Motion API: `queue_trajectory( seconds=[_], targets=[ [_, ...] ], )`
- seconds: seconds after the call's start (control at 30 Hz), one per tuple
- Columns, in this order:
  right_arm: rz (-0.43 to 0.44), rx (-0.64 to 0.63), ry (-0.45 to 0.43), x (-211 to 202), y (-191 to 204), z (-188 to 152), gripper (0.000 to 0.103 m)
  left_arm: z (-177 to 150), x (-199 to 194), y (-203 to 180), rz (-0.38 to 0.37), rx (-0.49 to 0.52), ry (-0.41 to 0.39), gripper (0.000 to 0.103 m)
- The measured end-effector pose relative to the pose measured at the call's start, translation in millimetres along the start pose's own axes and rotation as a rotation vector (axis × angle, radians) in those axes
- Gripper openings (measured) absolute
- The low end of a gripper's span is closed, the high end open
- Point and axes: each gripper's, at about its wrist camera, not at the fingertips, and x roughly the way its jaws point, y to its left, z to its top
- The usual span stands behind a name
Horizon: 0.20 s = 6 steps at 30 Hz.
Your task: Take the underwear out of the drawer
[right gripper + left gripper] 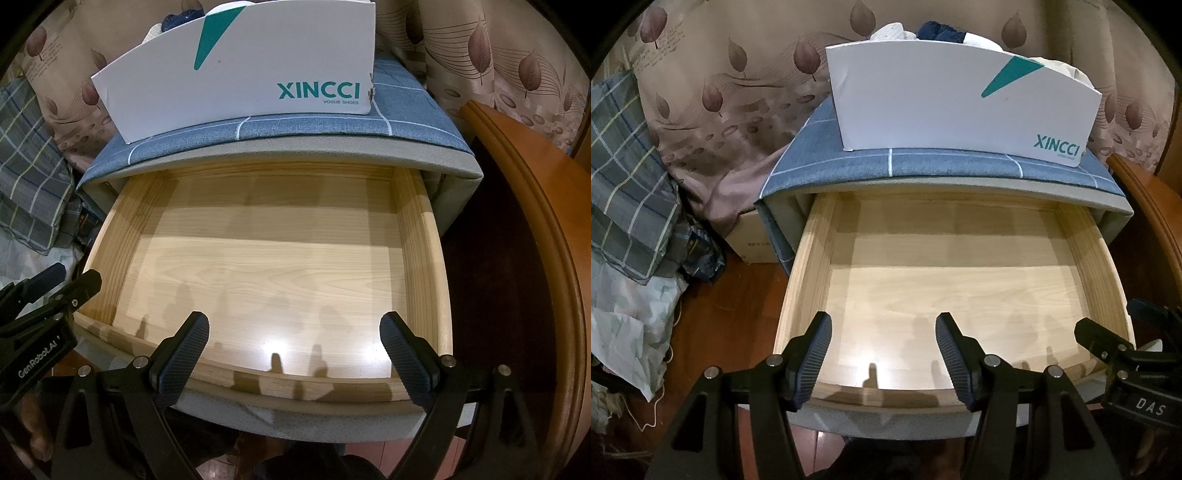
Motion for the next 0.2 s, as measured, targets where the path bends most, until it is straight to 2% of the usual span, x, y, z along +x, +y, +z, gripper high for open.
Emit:
queue_trajectory(
  seconds=[0.2],
  targets=[
    [-0.001,-0.001,0.000,0.3,0.4,-0.4,0.092,0.1,-0.3,0.0,0.000,0.008,0.002,0.060]
  ],
)
